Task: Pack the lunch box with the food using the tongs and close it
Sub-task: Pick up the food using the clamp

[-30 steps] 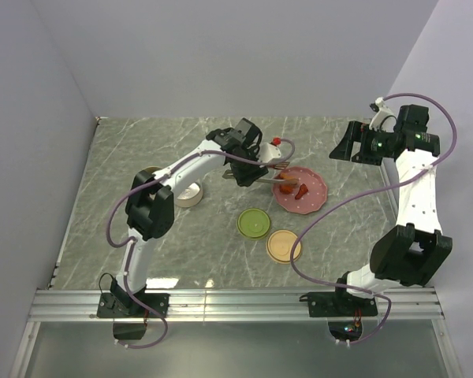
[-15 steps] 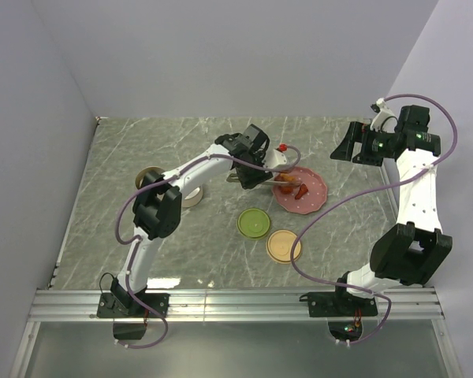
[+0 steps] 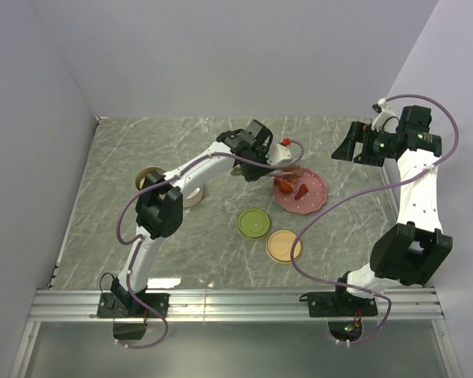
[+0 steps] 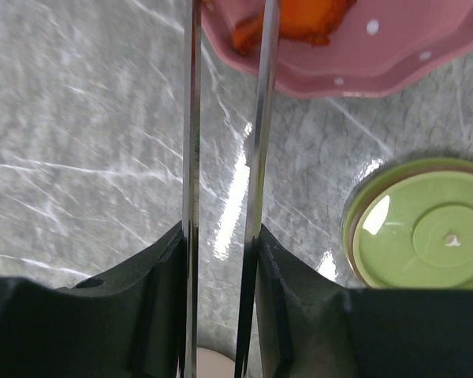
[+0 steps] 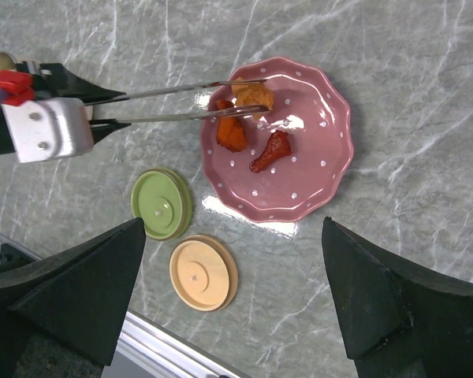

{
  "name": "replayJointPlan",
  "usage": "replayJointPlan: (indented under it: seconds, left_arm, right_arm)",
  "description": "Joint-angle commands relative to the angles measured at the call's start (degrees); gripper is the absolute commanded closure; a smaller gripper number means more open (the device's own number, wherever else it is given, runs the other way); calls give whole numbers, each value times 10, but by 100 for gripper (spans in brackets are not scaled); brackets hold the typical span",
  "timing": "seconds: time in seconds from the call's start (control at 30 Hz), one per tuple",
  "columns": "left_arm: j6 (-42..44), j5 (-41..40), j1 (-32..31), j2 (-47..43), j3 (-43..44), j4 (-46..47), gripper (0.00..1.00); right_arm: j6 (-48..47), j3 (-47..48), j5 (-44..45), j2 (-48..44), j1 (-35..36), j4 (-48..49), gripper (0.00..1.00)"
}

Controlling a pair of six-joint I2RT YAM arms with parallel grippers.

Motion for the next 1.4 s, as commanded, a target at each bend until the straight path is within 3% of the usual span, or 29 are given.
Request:
replayJointPlan:
  seconds: [0.0,0.5,0.77,1.37]
  left_arm:
    - [-15,10,-5,-17,46,5,65]
    - [-20,30,-14,-24,42,-11,76]
    - [-15,30,-18,-59,-22,0,75]
    - [-49,55,-26,-100,-21,-13,80]
  right_arm:
    - [-5,2,-12,0,-5,-3,0]
    - [-10,6,-14,2,-10,-12,0]
    - [-10,9,-16,4,-12,-13,0]
    - [-7,3,-22,0,-12,-9,0]
